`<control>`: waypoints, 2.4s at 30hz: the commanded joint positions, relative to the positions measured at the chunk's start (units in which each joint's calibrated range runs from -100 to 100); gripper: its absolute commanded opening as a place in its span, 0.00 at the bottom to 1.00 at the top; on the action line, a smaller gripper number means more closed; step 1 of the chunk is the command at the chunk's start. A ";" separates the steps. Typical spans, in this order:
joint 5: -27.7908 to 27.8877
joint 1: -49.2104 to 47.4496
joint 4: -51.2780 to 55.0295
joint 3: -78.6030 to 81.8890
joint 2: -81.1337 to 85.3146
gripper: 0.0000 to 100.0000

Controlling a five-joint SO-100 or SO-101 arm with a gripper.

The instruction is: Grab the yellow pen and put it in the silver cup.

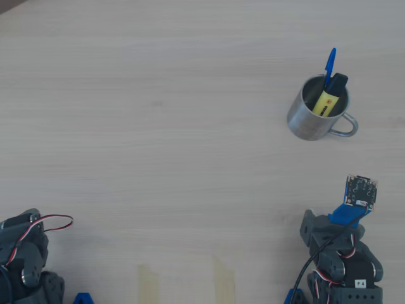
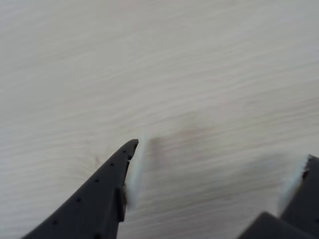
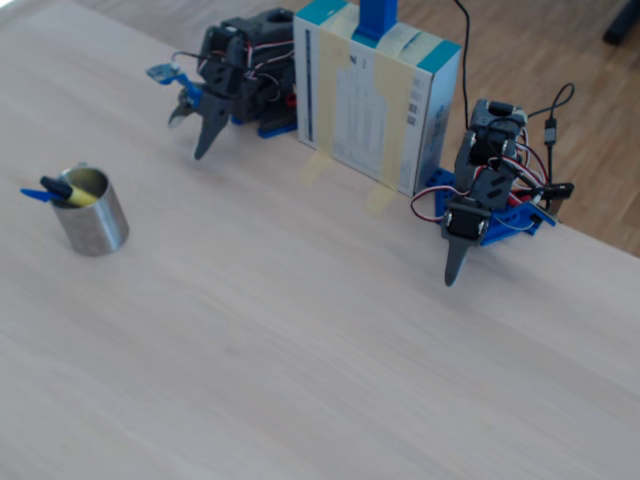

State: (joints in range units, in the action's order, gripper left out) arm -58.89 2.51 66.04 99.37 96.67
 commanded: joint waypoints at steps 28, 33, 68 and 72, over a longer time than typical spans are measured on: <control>1.52 -0.24 8.14 0.36 0.84 0.35; 1.99 -0.33 8.14 0.36 0.76 0.29; 2.67 -0.15 8.40 0.36 0.51 0.02; 2.67 0.20 8.40 0.36 0.51 0.03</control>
State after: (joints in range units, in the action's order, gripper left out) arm -56.38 2.42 73.60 99.28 97.83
